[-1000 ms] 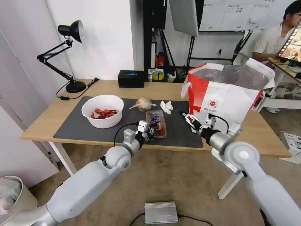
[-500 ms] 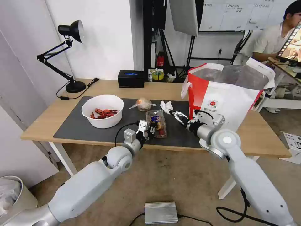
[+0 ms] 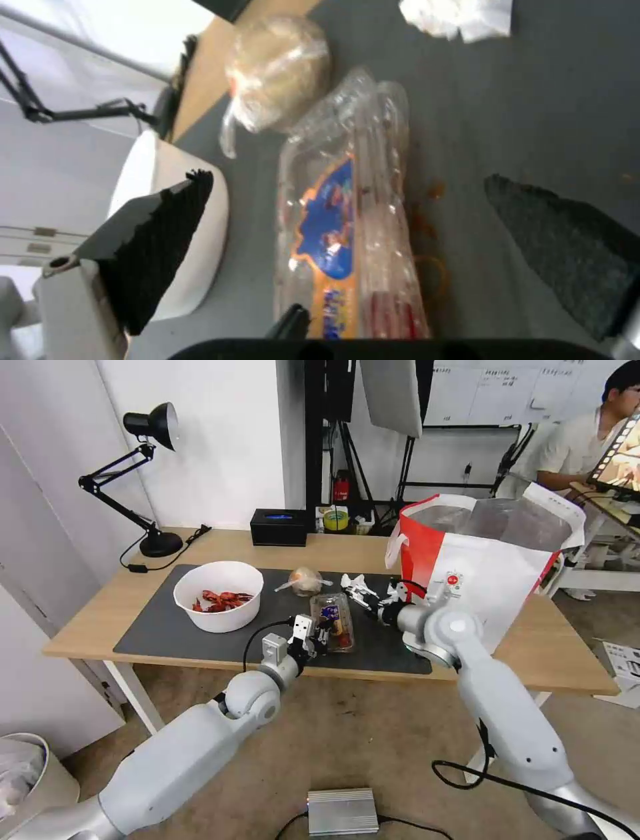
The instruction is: Pick up the trash from the table and place it into the takeout bag.
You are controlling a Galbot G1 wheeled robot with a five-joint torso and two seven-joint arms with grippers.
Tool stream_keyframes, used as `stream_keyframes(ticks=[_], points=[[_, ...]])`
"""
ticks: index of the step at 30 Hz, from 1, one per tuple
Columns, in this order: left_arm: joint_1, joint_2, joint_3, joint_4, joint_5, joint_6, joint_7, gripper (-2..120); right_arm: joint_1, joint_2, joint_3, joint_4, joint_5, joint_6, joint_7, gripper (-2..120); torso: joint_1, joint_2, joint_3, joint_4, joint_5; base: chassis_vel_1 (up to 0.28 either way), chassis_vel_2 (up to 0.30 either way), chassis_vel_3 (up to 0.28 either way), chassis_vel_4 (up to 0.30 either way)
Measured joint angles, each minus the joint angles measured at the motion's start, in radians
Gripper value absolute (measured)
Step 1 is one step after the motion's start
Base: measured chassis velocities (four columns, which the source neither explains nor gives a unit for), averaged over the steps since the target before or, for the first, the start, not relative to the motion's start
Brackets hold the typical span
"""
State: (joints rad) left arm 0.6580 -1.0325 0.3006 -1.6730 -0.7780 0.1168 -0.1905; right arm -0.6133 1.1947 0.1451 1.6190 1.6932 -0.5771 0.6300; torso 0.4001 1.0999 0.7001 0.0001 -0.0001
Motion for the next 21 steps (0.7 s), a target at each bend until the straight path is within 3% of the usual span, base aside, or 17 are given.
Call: stream_keyframes(ticks=[21], points=[[0.019, 0.007, -0.014, -0.008, -0.005, -0.02, 0.001, 0, 0.04, 0.067, -0.033, -0.079, -0.033, -0.052, -0.004, 100, 0.0, 0.0, 0.0, 0.0, 0.0001, 0.0, 0.0, 0.0, 0.0]])
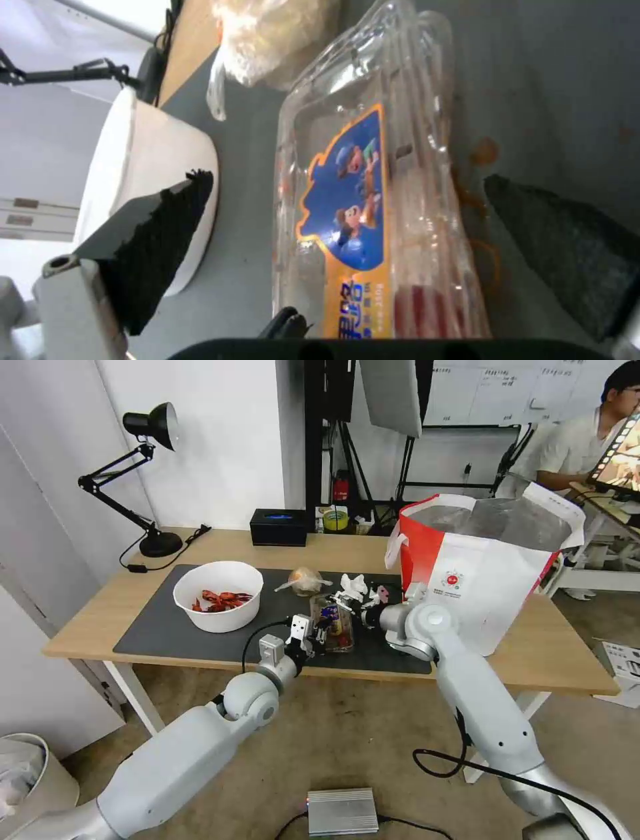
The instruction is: Pick up the trash from the table and place it into the takeout bag.
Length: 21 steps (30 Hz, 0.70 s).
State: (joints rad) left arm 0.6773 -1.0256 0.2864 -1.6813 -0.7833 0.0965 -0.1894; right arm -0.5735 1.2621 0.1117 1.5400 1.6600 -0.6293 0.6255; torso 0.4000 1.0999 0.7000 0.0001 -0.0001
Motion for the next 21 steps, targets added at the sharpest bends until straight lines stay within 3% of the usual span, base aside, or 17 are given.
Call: stream_keyframes(ticks=[21], points=[[0.015, 0.002, -0.007, -0.016, 0.0, -0.002, 0.0, 0, -0.008, 0.026, -0.005, -0.022, -0.034, -0.015, -0.03, 100, 0.0, 0.0, 0.0, -0.0002, 0.0, 0.0, 0.0, 0.0, 0.0]])
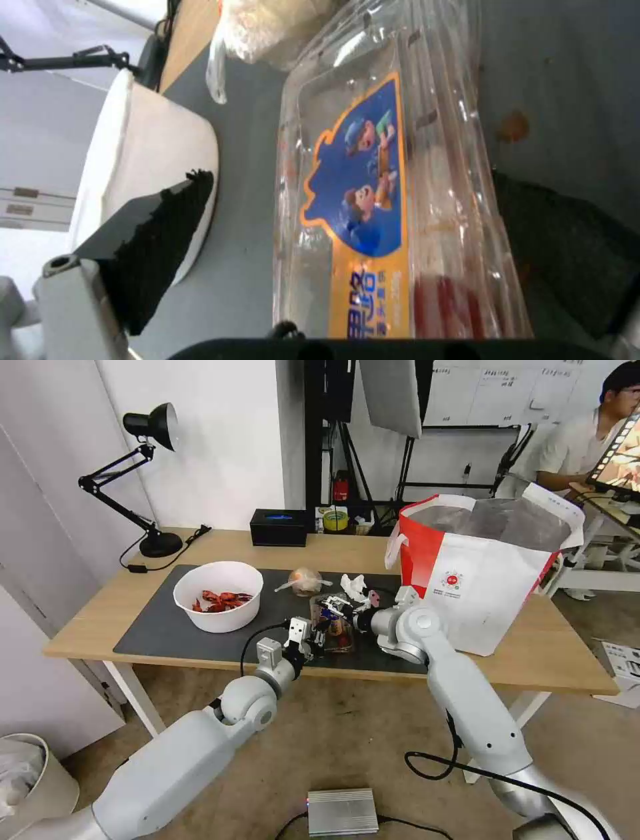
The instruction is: Pick up the trash from the table and place it into the takeout bag.
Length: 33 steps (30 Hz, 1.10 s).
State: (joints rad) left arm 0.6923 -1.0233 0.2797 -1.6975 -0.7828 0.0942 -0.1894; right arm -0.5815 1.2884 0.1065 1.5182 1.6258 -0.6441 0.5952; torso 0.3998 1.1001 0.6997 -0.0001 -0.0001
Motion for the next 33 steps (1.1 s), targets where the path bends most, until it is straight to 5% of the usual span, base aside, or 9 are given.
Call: stream_keyframes(ticks=[20, 33], points=[[0.015, 0.014, -0.006, -0.019, 0.001, -0.004, 0.0, 0, 0.03, 0.042, -0.006, -0.049, -0.034, -0.001, -0.011, 99, 0.0, 0.0, 0.0, 0.0, 0.0001, 0.0, 0.0, 0.0, 0.0], [0.013, 0.004, -0.003, -0.019, 0.001, -0.006, 0.0, 0, 0.024, 0.021, -0.007, -0.051, -0.034, 0.0, -0.014, 51, 0.0, 0.0, 0.001, 0.0005, 0.0002, 0.0, 0.0, 0.0, 0.0]])
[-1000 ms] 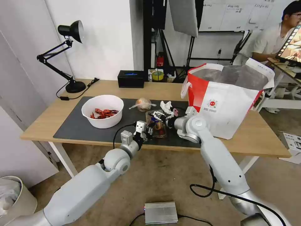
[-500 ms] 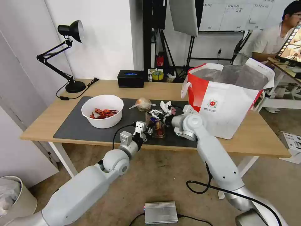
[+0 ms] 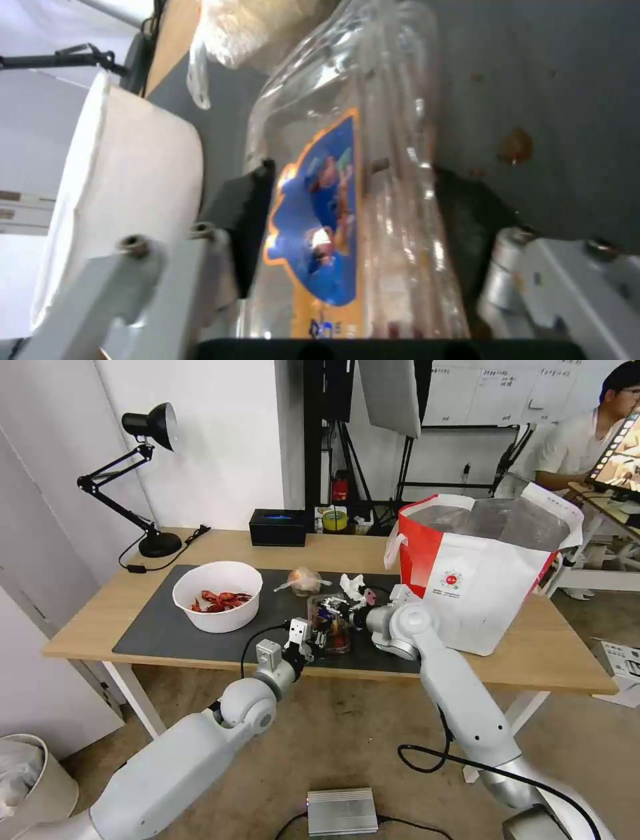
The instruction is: Pick up the trash from the table and place it into the takeout bag.
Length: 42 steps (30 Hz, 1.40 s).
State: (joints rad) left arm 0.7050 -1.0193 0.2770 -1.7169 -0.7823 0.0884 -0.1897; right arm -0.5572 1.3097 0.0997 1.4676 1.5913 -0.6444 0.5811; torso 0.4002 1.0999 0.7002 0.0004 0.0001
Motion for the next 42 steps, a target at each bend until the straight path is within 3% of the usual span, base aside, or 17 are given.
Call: stream_keyframes(ticks=[10, 13, 29, 36, 38, 42], points=[[-0.005, 0.008, 0.0, 0.0, -0.005, -0.016, 0.0, 0, -0.008, -0.012, 0.004, -0.004, 0.001, 0.001, -0.008, 17, 0.0, 0.0, 0.0, -0.0002, 0.0, 0.0, 0.0, 0.0, 0.0], [-0.007, 0.007, 0.0, -0.001, -0.008, -0.018, -0.001, 0, -0.014, -0.021, 0.006, 0.002, 0.004, 0.002, -0.012, 2, 0.0, 0.0, 0.0, -0.0001, 0.0, 0.0, 0.0, 0.0, 0.0], [0.055, 0.043, -0.058, -0.055, -0.018, -0.019, -0.002, 0, -0.029, -0.027, 0.013, 0.008, 0.006, 0.004, -0.014, 0, 0.0, 0.0, 0.0, -0.0002, -0.0002, 0.0, 0.0, 0.0, 0.0], [0.144, 0.074, -0.154, -0.122, -0.02, -0.026, 0.0, 0, -0.03, -0.023, 0.017, 0.016, 0.005, 0.004, -0.015, 0, 0.0, 0.0, 0.0, -0.0007, -0.0003, 0.0, 0.0, 0.0, 0.0], [0.203, 0.084, -0.22, -0.161, -0.018, -0.026, 0.001, 1, -0.03, -0.022, 0.022, 0.021, 0.004, 0.004, -0.019, 0, 0.0, 0.0, 0.0, -0.0008, -0.0003, 0.0, 0.0, 0.0, 0.0], [0.29, 0.096, -0.314, -0.22, -0.016, -0.024, 0.008, 15, -0.03, -0.019, 0.031, 0.032, 0.005, 0.003, -0.025, 0, 0.0, 0.0, 0.0, -0.0005, -0.0003, 0.0, 0.0, 0.0, 0.0]])
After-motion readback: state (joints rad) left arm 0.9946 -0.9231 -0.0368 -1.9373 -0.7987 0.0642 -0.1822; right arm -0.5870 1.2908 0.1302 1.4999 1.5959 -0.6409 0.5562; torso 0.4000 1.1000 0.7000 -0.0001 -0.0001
